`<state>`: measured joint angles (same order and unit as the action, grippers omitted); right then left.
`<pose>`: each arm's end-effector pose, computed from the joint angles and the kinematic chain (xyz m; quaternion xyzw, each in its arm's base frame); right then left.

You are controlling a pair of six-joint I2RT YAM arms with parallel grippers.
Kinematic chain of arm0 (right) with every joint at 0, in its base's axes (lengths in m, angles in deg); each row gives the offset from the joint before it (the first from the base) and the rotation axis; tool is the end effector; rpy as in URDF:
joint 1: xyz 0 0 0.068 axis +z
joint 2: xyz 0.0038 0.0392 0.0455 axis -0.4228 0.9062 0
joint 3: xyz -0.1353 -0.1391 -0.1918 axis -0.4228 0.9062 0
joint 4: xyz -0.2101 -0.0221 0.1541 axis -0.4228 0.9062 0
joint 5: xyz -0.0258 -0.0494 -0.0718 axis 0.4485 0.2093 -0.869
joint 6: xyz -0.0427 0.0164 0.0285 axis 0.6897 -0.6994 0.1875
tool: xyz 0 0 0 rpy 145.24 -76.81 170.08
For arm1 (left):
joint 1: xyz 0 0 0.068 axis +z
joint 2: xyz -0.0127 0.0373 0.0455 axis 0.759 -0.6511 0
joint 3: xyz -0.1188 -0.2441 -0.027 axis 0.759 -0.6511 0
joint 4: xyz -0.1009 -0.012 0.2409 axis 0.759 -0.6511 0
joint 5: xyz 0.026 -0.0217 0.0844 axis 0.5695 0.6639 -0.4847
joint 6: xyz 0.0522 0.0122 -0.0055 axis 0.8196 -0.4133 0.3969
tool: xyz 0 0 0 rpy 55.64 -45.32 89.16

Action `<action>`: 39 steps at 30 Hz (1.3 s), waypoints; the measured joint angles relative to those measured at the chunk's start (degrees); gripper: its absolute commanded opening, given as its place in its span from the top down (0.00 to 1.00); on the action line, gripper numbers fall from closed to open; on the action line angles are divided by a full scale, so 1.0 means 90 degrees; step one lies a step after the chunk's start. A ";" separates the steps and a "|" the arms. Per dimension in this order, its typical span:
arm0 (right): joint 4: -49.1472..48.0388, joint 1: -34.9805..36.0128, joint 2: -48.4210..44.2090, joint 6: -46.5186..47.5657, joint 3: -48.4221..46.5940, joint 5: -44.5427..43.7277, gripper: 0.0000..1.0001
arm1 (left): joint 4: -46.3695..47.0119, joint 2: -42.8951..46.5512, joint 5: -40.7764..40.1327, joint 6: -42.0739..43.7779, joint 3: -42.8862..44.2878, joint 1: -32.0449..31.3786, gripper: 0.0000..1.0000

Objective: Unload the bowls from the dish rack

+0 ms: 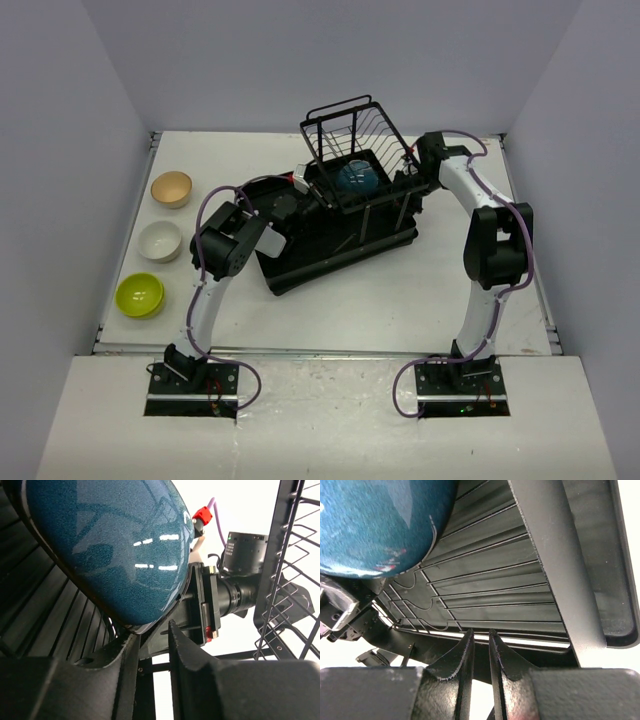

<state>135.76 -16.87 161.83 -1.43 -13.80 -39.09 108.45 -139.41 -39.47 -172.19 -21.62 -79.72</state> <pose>0.4058 0.0753 0.2261 0.0786 0.9570 0.2711 0.0664 0.3868 -0.2428 0.1170 -0.1816 0.6324 -0.7083 0.2559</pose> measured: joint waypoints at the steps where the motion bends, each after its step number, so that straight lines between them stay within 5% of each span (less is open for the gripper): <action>1: -0.0005 0.0000 -0.0005 0.0000 0.0007 0.0002 0.81 | 0.0007 -0.0002 -0.0032 -0.0010 0.0005 0.0000 0.67; 39: -0.0022 0.0000 -0.0012 0.0027 0.0017 0.0107 0.85 | 0.0175 -0.0483 -0.1972 -0.0330 0.0874 0.0022 0.75</action>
<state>135.57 -16.87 161.72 -1.19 -13.65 -38.13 110.03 -143.76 -57.21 -175.16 -13.75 -79.53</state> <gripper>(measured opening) 0.156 0.255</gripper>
